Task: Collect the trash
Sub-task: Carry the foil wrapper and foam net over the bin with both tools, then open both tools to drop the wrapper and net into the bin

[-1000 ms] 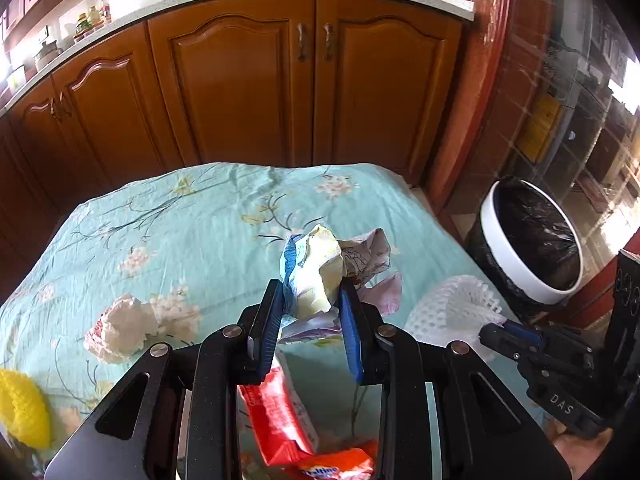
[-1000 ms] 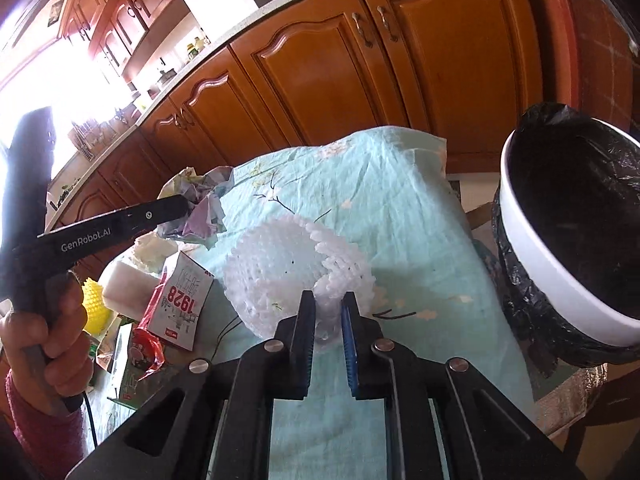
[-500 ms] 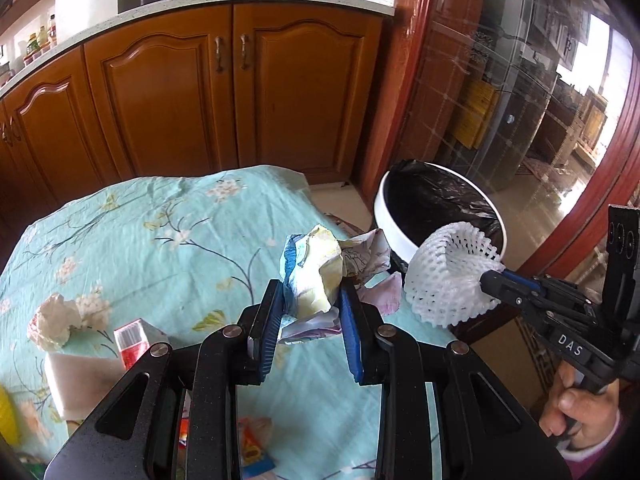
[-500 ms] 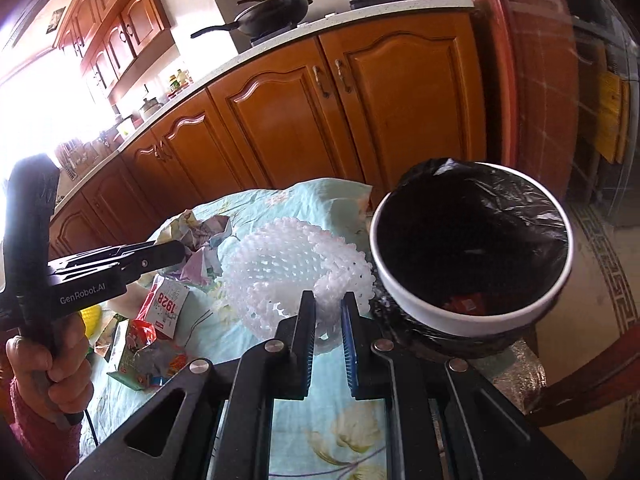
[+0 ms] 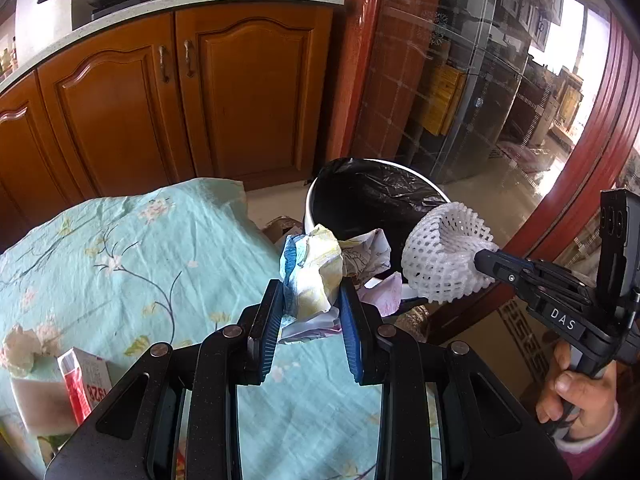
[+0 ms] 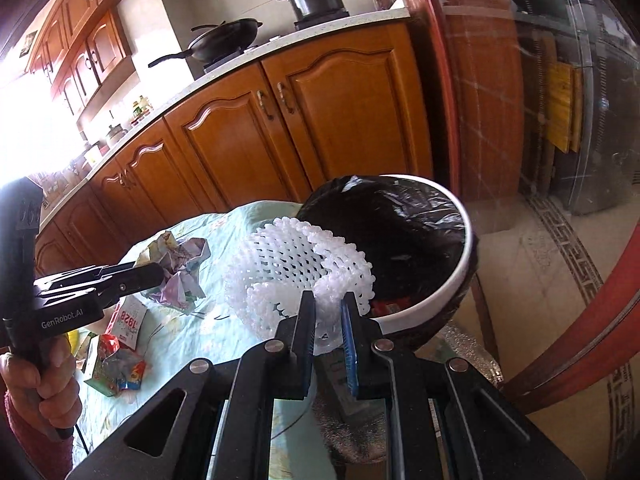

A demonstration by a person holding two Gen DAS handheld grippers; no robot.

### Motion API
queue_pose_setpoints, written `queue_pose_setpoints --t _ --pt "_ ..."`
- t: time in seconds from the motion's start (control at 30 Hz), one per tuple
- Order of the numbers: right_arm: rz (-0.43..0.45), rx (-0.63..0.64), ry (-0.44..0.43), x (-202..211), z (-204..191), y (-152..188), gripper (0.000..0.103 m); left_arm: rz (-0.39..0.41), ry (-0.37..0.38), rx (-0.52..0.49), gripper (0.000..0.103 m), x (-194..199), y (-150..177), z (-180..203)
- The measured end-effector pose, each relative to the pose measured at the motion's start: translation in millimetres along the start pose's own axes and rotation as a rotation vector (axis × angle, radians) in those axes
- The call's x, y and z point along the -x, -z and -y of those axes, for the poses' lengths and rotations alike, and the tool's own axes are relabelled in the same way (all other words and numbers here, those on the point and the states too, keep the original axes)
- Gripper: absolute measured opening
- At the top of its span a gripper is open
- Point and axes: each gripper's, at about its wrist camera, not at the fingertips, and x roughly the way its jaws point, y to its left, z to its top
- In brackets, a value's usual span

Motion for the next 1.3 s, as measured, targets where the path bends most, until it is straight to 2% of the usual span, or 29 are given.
queue_pose_setpoints --t 0.47,0.8,0.87,1.03,1.17,1.3 --pt "-0.022 -0.013 0.073 -21 42 -35 0.013 -0.064 -0.002 -0.058 0.027 -58 -49 35" --pt "-0.073 0.024 0.095 -44 53 -54 0.013 -0.139 0.001 -0.075 0.027 -101 -64 48" --pt "-0.082 0.029 0.099 -48 54 -55 0.013 -0.149 -0.004 -0.081 0.031 -105 -64 50" --pt "-0.099 0.005 0.096 -56 61 -57 0.021 -0.157 -0.021 -0.1 0.038 -107 -59 51" --pt "-0.095 -0.016 0.075 -56 66 -56 0.035 -0.15 -0.012 -0.087 0.044 -105 -58 48" --pt "-0.09 -0.03 0.069 -55 67 -52 0.035 -0.124 -0.014 -0.075 0.044 -95 -55 44"
